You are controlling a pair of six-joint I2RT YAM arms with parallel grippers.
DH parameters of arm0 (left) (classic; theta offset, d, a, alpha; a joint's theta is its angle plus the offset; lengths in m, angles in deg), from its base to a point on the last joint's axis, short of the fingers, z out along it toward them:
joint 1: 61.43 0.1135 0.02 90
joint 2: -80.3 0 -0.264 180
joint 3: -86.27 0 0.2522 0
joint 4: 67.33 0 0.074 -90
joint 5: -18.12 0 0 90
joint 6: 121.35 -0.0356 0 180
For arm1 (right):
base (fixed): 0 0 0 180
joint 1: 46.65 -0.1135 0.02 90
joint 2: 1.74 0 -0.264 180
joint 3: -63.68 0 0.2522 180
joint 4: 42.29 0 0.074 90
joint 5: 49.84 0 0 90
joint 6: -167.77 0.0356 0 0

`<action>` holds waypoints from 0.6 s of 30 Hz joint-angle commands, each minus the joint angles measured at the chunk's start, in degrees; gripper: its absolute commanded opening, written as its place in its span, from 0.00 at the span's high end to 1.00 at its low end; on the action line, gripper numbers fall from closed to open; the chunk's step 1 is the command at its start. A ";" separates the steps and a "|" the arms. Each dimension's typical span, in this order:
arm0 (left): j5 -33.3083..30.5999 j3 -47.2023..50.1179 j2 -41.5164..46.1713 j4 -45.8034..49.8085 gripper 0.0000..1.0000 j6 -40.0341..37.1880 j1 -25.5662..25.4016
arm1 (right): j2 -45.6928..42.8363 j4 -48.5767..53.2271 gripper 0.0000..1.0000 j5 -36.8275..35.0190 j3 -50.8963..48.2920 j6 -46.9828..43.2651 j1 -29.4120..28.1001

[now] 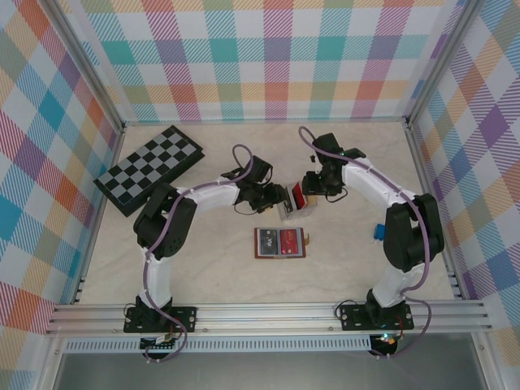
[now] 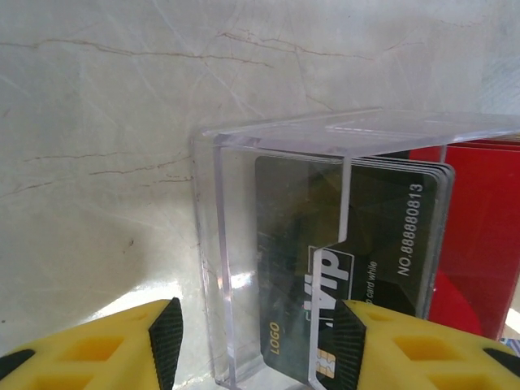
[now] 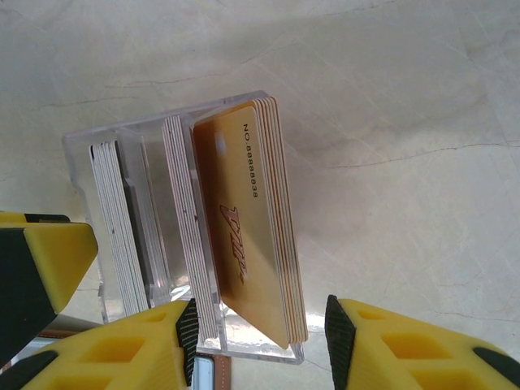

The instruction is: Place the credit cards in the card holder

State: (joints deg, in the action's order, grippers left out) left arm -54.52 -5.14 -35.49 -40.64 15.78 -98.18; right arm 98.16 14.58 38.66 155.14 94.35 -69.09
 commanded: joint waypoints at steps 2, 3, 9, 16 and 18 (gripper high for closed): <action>0.77 -2.00 -2.15 0.06 0.49 0.40 -0.25 | 1.40 1.69 0.53 -0.46 2.37 -1.53 0.15; 0.47 -2.22 -2.40 1.00 0.50 0.22 -0.25 | 1.72 1.96 0.53 -0.82 2.66 -1.70 0.11; -1.87 -2.66 -2.05 5.96 0.62 -2.19 -0.21 | 4.08 4.23 0.53 -3.07 5.25 -4.23 0.03; -1.74 -3.48 -2.20 7.35 0.65 -4.80 -0.25 | 7.69 6.91 0.53 -2.96 9.12 -5.99 -0.92; -1.59 -3.68 -2.46 7.61 0.65 -5.07 -0.25 | 8.60 7.21 0.53 -2.98 9.79 -6.27 -1.11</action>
State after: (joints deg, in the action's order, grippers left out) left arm -55.04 -7.65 -37.26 -36.75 12.68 -98.31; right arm 105.54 19.33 36.17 162.87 89.78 -69.59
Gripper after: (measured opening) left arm 0.351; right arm 0.467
